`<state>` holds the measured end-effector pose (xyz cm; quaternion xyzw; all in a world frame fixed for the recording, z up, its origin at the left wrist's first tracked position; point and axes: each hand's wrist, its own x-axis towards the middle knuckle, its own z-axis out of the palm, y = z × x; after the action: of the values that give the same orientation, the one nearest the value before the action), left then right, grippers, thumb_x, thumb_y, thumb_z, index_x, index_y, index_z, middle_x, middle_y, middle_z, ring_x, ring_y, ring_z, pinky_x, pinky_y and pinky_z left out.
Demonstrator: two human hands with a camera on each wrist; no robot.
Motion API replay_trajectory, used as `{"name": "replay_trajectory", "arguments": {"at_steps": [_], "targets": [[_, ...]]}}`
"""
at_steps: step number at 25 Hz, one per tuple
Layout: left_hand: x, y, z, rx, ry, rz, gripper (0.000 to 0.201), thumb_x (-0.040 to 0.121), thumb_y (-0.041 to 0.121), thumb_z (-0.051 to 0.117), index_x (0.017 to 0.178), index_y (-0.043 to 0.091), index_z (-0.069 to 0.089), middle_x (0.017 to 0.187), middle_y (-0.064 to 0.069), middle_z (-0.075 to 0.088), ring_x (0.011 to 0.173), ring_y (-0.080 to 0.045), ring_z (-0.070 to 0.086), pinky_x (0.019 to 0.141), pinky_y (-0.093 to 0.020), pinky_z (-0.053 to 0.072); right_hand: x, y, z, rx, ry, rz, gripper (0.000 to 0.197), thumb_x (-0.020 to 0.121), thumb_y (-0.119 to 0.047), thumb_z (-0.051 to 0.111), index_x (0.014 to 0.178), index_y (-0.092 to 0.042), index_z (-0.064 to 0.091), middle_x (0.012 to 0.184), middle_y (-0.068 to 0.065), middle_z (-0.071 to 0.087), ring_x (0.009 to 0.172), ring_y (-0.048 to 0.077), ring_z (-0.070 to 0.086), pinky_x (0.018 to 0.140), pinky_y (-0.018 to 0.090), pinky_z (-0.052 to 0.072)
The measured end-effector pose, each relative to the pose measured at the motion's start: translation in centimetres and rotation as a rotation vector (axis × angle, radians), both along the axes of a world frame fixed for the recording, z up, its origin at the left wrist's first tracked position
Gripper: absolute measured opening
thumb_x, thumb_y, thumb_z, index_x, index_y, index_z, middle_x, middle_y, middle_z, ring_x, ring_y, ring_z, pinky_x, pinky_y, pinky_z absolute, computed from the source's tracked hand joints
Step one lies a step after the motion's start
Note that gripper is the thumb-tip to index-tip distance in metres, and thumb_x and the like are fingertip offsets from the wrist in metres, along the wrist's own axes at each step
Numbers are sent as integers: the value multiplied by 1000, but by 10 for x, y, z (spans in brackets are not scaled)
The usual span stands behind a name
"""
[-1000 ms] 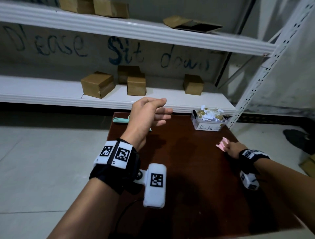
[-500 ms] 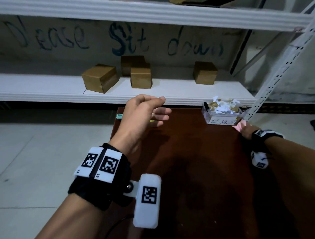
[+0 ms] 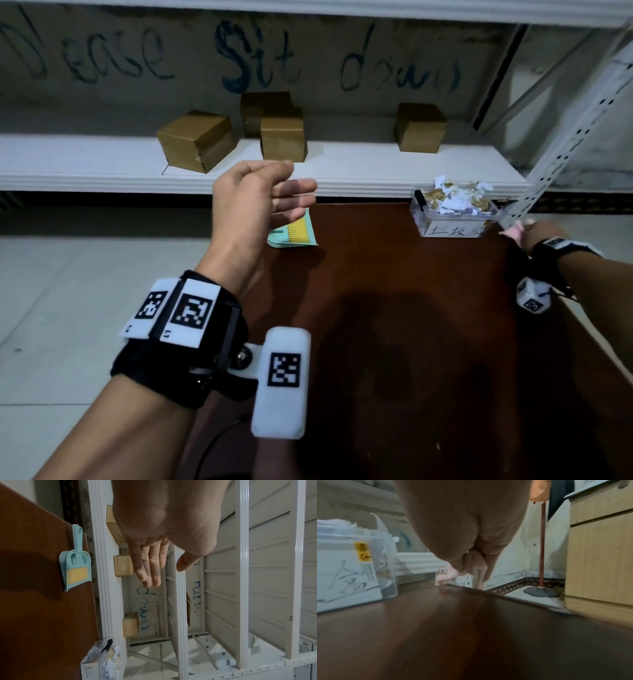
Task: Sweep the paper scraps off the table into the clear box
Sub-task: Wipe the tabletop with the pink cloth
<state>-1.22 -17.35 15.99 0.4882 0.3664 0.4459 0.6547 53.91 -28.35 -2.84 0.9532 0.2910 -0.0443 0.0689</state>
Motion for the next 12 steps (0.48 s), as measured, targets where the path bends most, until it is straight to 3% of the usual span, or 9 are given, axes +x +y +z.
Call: {"name": "replay_trajectory", "arguments": {"at_steps": [3, 5, 9, 12], "targets": [[-4, 1, 1, -20, -38, 23, 30, 95, 14, 57, 120, -2, 56, 92, -18, 77, 86, -31, 76, 85, -38, 58, -18, -2, -8, 92, -28, 39, 45, 108, -36, 46, 134, -5, 64, 134, 28, 62, 122, 42, 60, 96, 40, 48], [-4, -1, 2, -20, -42, 12, 32, 95, 15, 57, 123, -1, 55, 92, -18, 77, 87, -30, 76, 83, -36, 58, -27, -3, -15, 112, -47, 27, 46, 109, -34, 44, 135, -1, 63, 132, 31, 62, 120, 45, 59, 95, 41, 47], [-6, 0, 3, -24, -42, 3, 33, 95, 16, 57, 124, 0, 54, 93, -17, 77, 88, -30, 76, 88, -39, 58, -23, 1, -23, 15, -29, 162, 55, 106, -19, 44, 159, -11, 33, 147, 30, 50, 128, 44, 54, 101, 41, 45], [-2, 0, 1, -26, -22, -12, 32, 95, 17, 57, 122, 1, 55, 92, -17, 77, 88, -31, 76, 88, -40, 58, -19, 7, -24, -56, 51, 214, 66, 105, -11, 43, 164, -14, 13, 169, 19, 16, 149, 40, 32, 120, 40, 30]]}}
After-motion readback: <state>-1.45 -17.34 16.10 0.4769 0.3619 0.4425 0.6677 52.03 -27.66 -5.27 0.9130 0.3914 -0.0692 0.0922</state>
